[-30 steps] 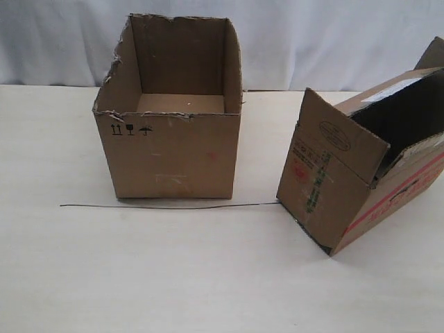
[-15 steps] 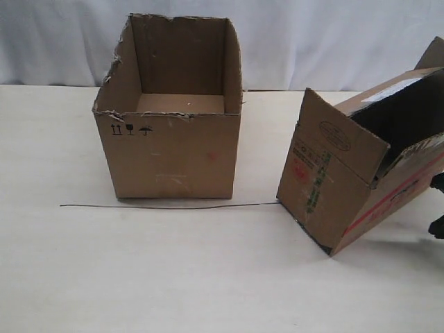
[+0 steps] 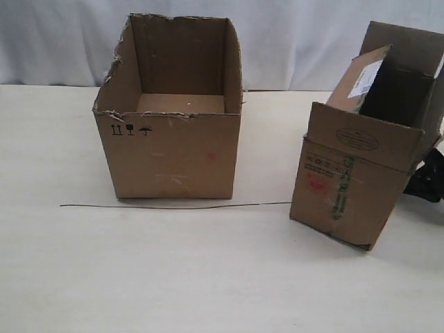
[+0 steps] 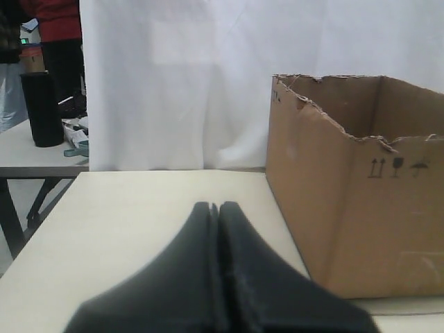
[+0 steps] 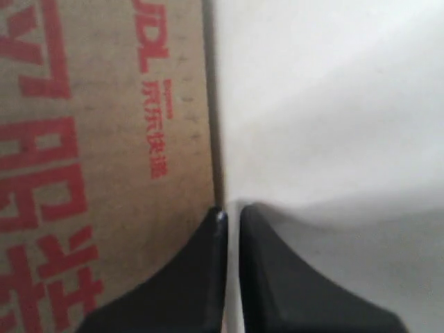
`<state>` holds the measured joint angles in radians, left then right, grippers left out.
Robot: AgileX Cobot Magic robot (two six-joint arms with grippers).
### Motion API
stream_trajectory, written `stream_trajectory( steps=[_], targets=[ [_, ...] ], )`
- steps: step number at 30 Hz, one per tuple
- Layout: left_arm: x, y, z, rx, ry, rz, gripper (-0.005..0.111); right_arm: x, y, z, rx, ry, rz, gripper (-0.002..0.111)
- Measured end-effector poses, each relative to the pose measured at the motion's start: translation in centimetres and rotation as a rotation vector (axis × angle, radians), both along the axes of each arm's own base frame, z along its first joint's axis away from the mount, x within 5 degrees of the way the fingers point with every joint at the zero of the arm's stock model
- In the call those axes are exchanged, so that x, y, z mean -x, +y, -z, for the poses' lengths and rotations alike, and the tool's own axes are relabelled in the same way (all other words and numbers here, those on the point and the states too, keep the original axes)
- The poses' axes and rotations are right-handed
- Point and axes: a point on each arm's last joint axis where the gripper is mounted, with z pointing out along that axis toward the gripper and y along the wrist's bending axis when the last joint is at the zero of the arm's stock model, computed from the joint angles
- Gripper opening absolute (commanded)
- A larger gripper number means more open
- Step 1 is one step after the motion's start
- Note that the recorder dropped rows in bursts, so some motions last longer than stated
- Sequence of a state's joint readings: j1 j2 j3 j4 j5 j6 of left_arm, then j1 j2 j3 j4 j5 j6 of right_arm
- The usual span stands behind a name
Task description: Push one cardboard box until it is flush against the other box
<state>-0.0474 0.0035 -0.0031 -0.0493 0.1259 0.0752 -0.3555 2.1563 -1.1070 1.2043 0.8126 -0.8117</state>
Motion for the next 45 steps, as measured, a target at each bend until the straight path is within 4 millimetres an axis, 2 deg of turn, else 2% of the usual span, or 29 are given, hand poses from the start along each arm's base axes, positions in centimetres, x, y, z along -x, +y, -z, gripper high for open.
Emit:
stream_trajectory(
  steps=[3,9,12,17,25,27,29,34,37,41,45],
  targets=[
    [0.0,0.0,0.0,0.0,0.0,0.0,0.0,-1.2,0.5,0.4,-0.025,-0.013,-0.009,0.005],
    [0.0,0.0,0.0,0.0,0.0,0.0,0.0,-3.4,3.7,0.3,-0.059,-0.046,-0.047,0.005],
    [0.0,0.0,0.0,0.0,0.0,0.0,0.0,-4.3,4.6,-0.2,-0.081,-0.072,-0.038,0.005],
    [0.0,0.0,0.0,0.0,0.0,0.0,0.0,-5.0,5.6,-0.5,-0.089,-0.08,-0.012,0.005],
    [0.0,0.0,0.0,0.0,0.0,0.0,0.0,-5.1,8.5,0.2,-0.083,-0.057,-0.061,0.005],
    [0.0,0.0,0.0,0.0,0.0,0.0,0.0,-4.9,8.2,0.4,-0.062,-0.053,-0.085,0.005],
    [0.0,0.0,0.0,0.0,0.0,0.0,0.0,-4.6,7.1,0.0,-0.022,-0.052,-0.112,0.005],
    [0.0,0.0,0.0,0.0,0.0,0.0,0.0,-3.4,2.2,-3.0,0.089,-0.047,-0.149,0.005],
    [0.0,0.0,0.0,0.0,0.0,0.0,0.0,-2.1,0.6,-4.4,0.142,-0.008,-0.201,0.005],
    [0.0,0.0,0.0,0.0,0.0,0.0,0.0,-0.6,1.1,-5.0,0.141,0.037,-0.25,0.005],
    [0.0,0.0,0.0,0.0,0.0,0.0,0.0,0.4,3.2,-4.3,0.123,0.068,-0.303,0.005]
  ],
)
